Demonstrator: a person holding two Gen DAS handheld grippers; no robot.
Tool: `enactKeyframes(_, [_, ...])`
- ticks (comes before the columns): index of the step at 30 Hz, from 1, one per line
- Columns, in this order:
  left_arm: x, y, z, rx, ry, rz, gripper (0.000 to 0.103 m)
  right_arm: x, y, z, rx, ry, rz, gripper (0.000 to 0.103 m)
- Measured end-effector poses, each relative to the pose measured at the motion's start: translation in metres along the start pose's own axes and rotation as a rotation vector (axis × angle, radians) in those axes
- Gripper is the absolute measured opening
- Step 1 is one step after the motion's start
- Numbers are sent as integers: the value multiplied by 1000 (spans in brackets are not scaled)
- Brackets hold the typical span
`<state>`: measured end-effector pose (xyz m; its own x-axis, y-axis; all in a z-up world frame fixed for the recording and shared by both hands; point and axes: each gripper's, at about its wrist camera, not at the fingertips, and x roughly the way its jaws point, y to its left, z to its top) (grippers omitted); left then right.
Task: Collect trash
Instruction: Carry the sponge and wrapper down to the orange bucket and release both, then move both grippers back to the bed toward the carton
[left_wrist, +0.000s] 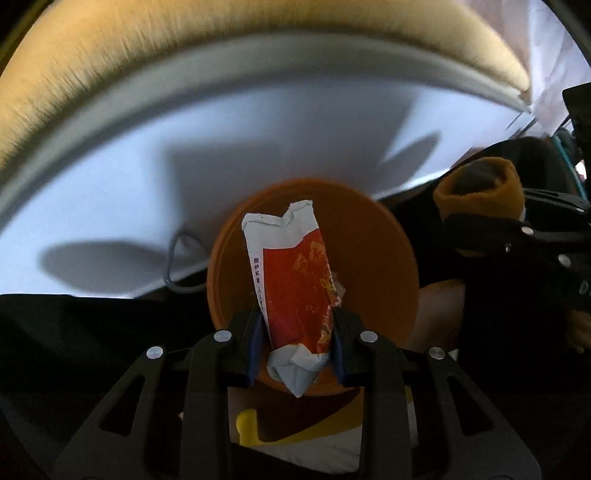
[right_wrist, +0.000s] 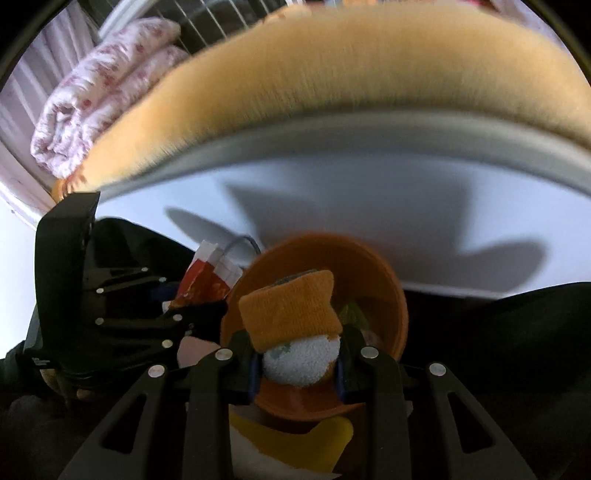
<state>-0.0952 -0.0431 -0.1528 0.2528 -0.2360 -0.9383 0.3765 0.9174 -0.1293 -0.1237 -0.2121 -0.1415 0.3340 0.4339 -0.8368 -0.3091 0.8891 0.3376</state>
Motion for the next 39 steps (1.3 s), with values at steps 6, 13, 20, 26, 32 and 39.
enactKeyframes(6, [27, 3, 3, -13, 74, 33, 28, 43, -1, -5, -33, 100, -42, 29])
enactKeyframes(13, [39, 2, -5, -28, 109, 51, 29, 56, -4, -7, -22, 143, -41, 38])
enactKeyframes(20, [37, 6, -5, -41, 97, 85, 73, 51, -10, -7, 14, 118, -52, 56])
enactKeyframes(26, [32, 7, -8, -39, 93, 91, 73, 45, -9, -2, 24, 93, -59, 56])
enactKeyframes(32, [1, 7, -4, -32, 29, 50, 73, 10, -6, -1, -1, 24, -75, 56])
enactKeyframes(39, [-83, -9, 20, 40, -187, 31, 73, -81, 2, 35, -90, -180, -51, 58])
